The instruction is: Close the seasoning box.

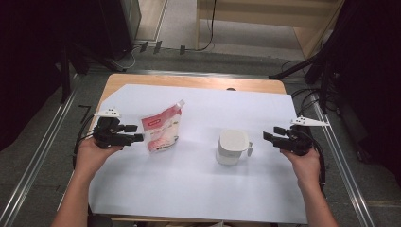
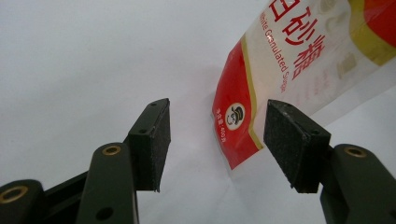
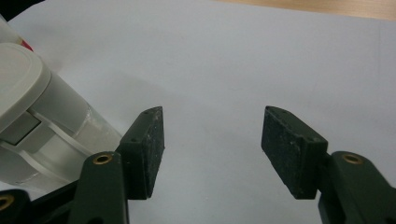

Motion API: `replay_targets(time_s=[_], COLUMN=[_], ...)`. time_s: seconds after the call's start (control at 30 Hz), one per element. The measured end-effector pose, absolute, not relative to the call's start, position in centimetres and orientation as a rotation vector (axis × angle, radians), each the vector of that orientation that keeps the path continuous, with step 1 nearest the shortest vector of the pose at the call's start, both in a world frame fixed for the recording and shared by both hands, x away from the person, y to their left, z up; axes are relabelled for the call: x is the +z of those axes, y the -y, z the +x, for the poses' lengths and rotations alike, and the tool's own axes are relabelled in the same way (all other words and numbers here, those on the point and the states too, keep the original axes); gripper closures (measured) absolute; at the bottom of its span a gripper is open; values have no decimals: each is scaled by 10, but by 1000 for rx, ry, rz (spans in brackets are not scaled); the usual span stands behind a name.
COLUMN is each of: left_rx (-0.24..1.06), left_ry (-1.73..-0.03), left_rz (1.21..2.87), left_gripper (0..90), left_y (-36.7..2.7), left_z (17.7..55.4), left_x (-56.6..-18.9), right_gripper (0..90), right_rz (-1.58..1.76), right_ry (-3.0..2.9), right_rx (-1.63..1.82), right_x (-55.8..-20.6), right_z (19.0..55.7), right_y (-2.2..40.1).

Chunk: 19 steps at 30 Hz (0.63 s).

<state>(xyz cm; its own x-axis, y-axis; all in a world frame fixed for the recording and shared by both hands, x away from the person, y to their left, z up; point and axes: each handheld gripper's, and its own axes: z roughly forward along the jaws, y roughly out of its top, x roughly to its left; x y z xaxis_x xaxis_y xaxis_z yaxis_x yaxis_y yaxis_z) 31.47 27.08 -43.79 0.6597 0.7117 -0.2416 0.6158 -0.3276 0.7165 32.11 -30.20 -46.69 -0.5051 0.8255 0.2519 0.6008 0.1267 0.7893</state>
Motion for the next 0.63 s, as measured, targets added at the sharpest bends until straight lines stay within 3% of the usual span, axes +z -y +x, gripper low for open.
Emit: replay_targets(time_s=[0.63], left_rx=[138], left_ry=[-1058], left_rz=[2051], left_gripper=[426], left_y=[-273], left_z=[317], left_x=[-441], right_gripper=[407], right_rz=[1396], right_ry=[-2177], right_rx=[1305], right_x=[-466], right_z=[319], right_y=[301])
